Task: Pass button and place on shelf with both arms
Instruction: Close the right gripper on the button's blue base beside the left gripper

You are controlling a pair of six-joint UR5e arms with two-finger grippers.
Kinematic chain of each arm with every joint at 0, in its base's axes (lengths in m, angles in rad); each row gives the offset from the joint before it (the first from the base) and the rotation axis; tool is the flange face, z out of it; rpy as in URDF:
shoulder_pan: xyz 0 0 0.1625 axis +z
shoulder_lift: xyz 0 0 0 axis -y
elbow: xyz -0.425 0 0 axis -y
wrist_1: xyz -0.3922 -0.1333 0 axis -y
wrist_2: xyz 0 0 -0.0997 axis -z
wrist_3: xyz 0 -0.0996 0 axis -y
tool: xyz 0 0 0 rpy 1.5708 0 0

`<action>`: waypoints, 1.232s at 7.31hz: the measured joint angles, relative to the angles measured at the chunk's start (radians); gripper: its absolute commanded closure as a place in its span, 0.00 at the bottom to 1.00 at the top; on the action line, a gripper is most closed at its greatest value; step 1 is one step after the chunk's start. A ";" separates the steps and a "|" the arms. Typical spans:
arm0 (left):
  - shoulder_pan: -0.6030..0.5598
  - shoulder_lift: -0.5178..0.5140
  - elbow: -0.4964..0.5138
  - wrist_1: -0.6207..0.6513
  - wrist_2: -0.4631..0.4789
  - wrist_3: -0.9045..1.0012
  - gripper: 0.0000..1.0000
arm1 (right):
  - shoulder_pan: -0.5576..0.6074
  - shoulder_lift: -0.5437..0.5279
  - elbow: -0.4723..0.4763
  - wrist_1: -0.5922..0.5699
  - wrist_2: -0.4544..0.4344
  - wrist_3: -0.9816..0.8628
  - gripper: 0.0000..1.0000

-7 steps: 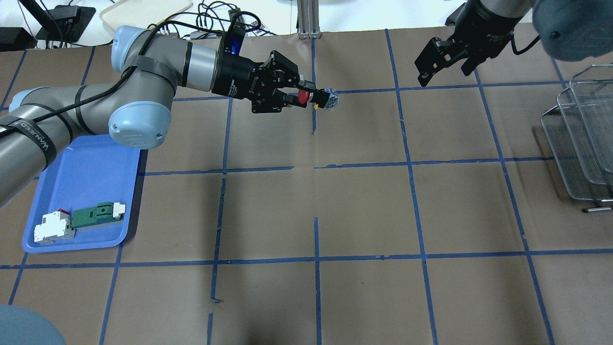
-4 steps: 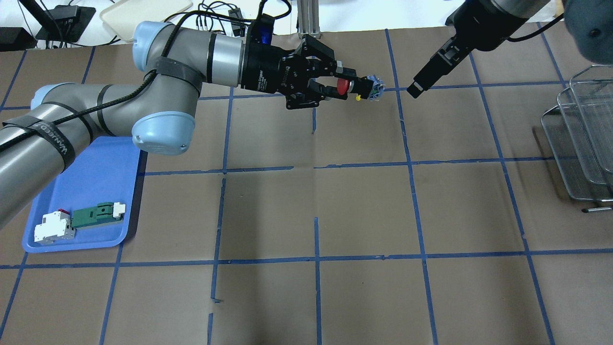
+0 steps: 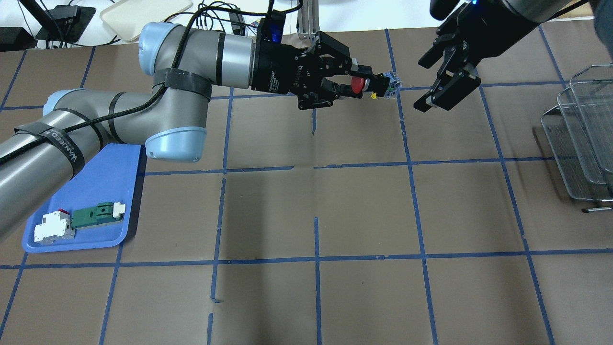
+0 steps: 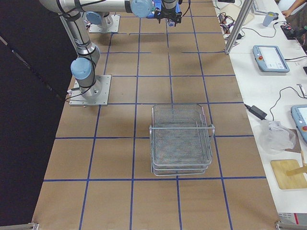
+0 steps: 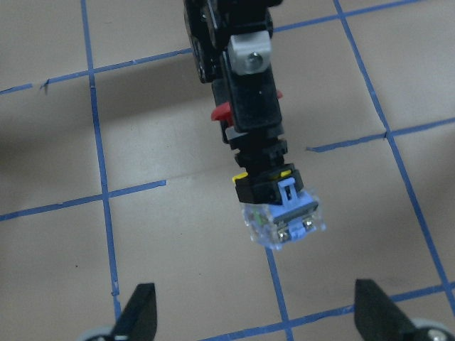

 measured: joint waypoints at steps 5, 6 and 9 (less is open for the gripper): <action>-0.007 0.013 0.002 0.003 0.003 -0.033 1.00 | -0.008 0.072 -0.066 0.080 0.120 -0.090 0.04; -0.011 0.013 0.002 0.006 0.004 -0.034 1.00 | -0.007 0.081 -0.083 0.094 0.126 -0.089 0.04; -0.017 0.017 0.002 0.020 0.004 -0.036 1.00 | -0.004 0.092 -0.083 0.110 0.146 -0.073 0.02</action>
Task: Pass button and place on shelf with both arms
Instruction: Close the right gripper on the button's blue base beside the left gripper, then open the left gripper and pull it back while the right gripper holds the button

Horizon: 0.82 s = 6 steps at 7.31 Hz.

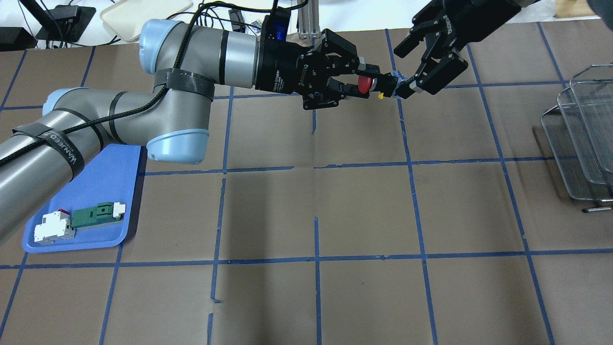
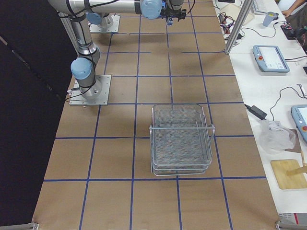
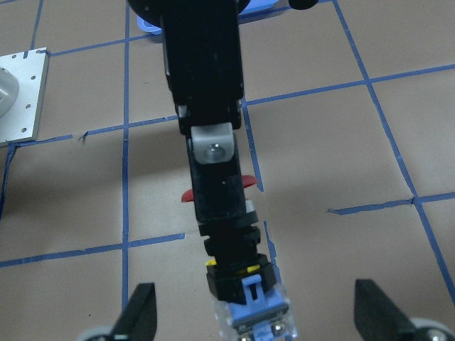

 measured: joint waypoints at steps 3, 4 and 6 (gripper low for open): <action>-0.002 0.015 0.004 0.009 0.000 -0.032 1.00 | 0.001 0.018 0.003 0.004 -0.001 0.003 0.02; -0.002 0.020 0.001 0.018 0.001 -0.045 1.00 | 0.002 0.024 0.004 0.011 -0.004 0.003 0.03; -0.003 0.021 0.000 0.028 0.001 -0.055 1.00 | 0.003 0.019 0.003 0.036 -0.003 0.003 0.17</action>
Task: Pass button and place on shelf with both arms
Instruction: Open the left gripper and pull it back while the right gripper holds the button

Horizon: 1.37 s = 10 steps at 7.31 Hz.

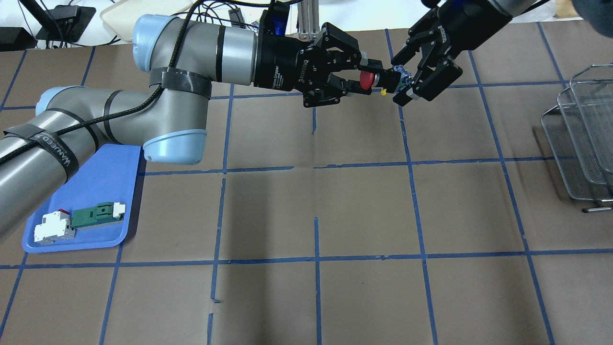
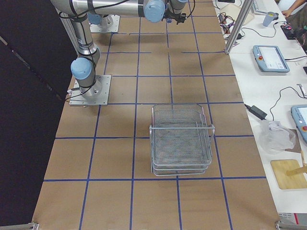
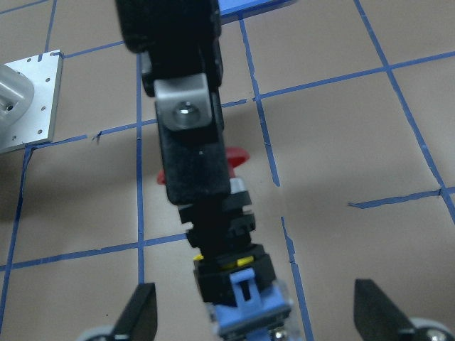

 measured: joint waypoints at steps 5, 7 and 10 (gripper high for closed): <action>0.001 0.007 -0.001 0.008 0.000 -0.003 0.87 | 0.001 -0.024 -0.003 0.038 -0.011 -0.001 1.00; 0.002 0.011 -0.001 0.008 0.006 -0.004 0.00 | 0.001 -0.030 -0.004 0.034 -0.022 0.000 1.00; 0.010 0.018 0.004 0.009 0.002 -0.051 0.00 | 0.000 -0.033 -0.004 0.034 -0.021 0.002 1.00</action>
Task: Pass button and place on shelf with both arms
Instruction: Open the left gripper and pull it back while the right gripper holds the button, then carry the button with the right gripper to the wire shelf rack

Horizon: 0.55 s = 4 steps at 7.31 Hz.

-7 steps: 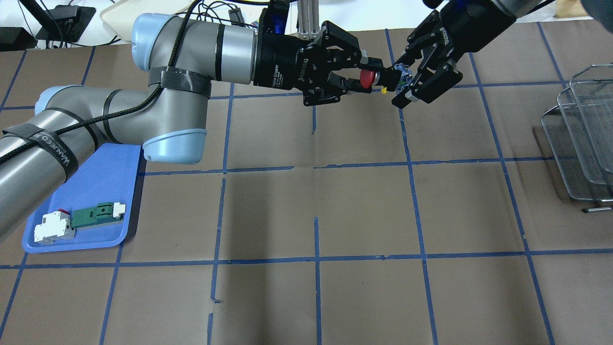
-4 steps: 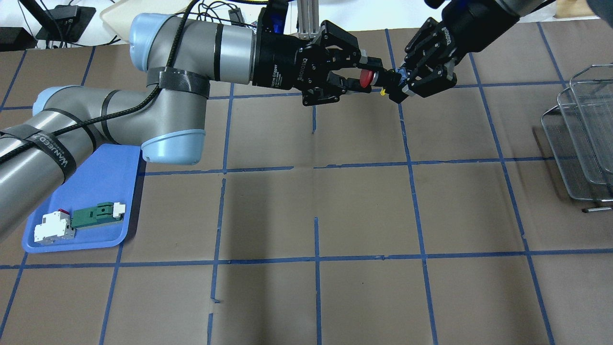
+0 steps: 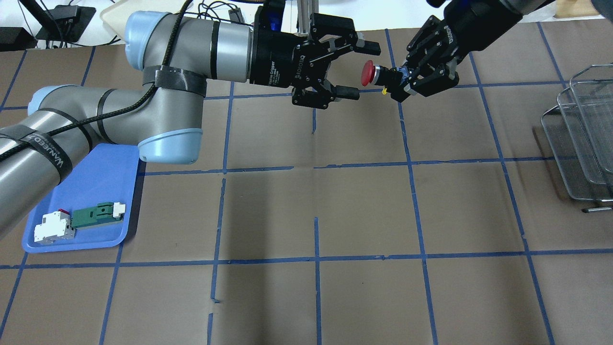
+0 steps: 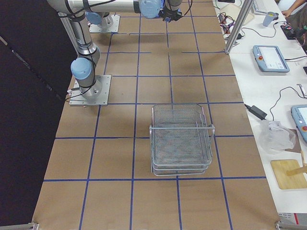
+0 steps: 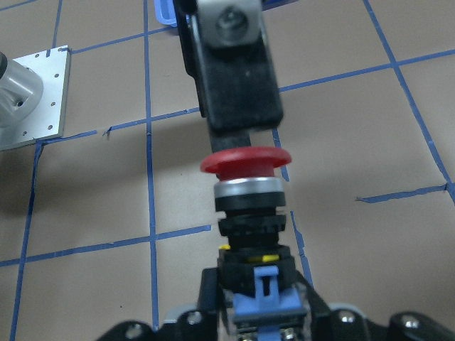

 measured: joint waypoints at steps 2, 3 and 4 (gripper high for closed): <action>0.038 0.017 0.014 -0.005 0.023 -0.035 0.00 | -0.025 0.003 -0.003 -0.005 -0.043 0.000 1.00; 0.077 0.028 0.022 -0.015 0.044 -0.051 0.00 | -0.078 0.009 -0.003 -0.012 -0.097 -0.004 1.00; 0.110 0.031 0.033 -0.033 0.068 -0.063 0.00 | -0.166 0.029 -0.005 -0.026 -0.149 -0.014 1.00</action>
